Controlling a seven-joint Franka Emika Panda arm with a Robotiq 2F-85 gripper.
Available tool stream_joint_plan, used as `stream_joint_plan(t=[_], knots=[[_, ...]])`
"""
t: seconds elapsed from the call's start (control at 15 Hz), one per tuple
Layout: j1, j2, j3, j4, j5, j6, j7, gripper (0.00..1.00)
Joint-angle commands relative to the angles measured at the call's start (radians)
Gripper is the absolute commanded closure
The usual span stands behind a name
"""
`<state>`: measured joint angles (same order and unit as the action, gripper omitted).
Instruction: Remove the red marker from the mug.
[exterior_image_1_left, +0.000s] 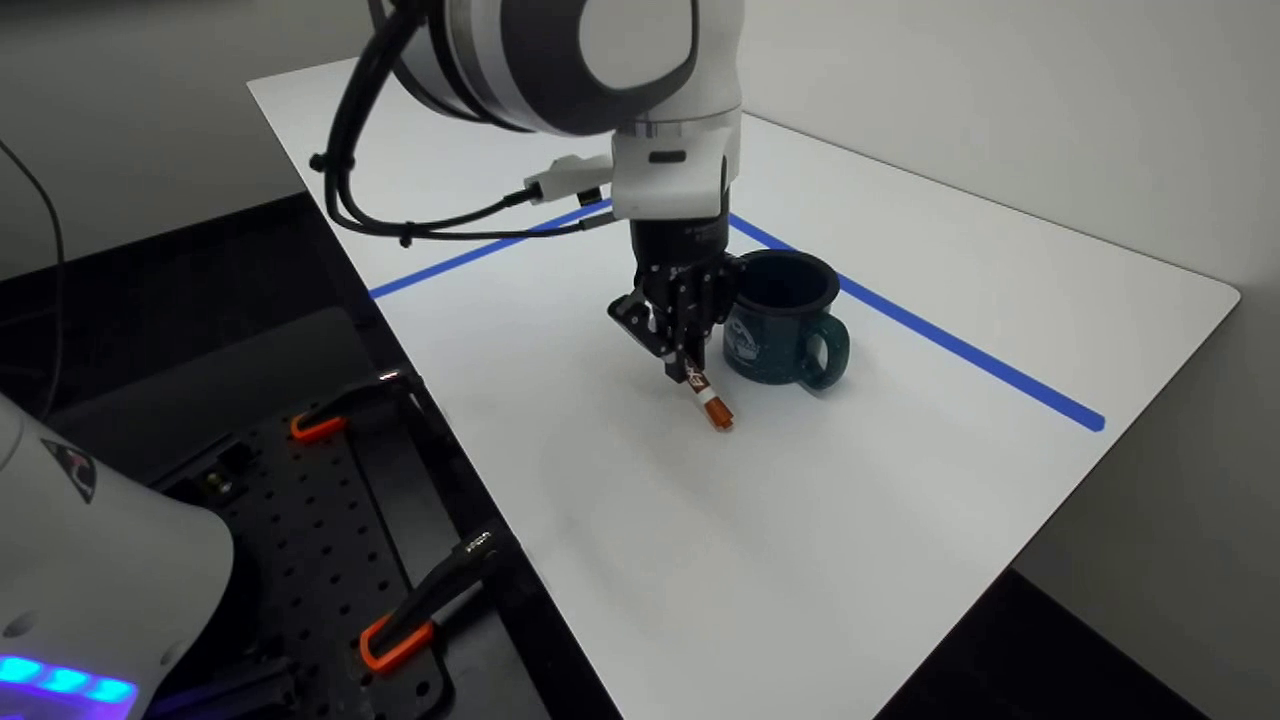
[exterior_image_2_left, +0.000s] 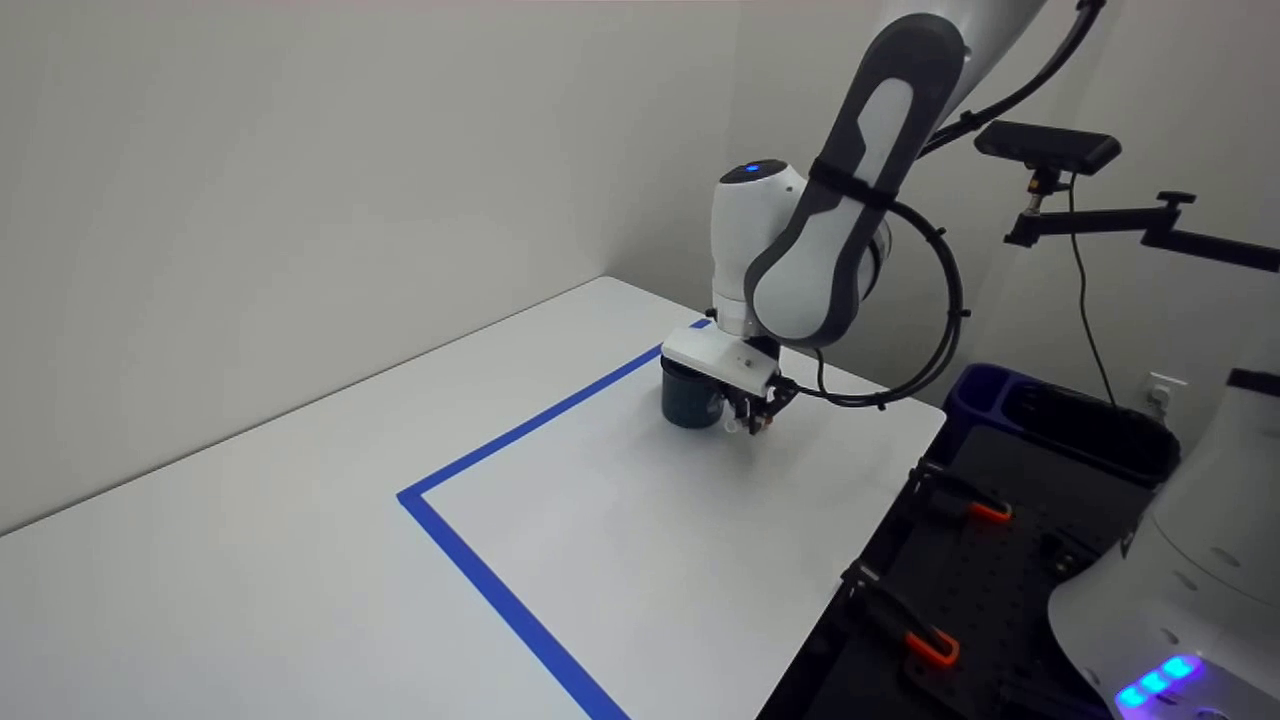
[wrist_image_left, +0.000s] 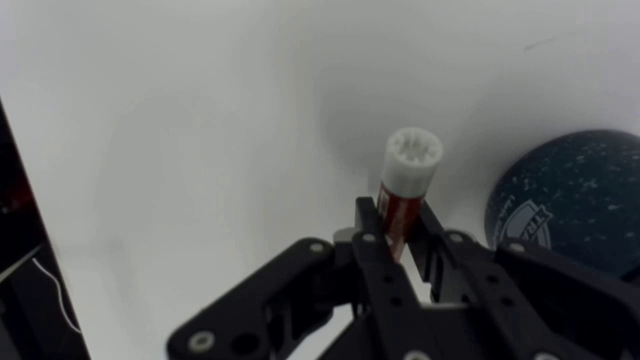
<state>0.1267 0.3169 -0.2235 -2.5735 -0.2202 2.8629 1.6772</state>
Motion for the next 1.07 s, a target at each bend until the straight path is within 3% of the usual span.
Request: stream_joint_plan(t=[0.0, 0.27, 0.47, 0.8, 1.0], knots=[[0.078, 0.005, -0.078, -0.034, -0.020, 0.110, 0.030, 0.53], [0.206, -0.037, -0.209, -0.078, -0.034, 0.170, 0.027, 0.25], [0.349, -0.081, -0.366, -0.104, -0.078, 0.172, 0.039, 0.03], [0.557, -0.246, -0.629, -0.118, -0.295, 0.098, 0.121, 0.00], [0.585, -0.366, -0.683, -0.102, -0.404, 0.027, 0.131, 0.00]])
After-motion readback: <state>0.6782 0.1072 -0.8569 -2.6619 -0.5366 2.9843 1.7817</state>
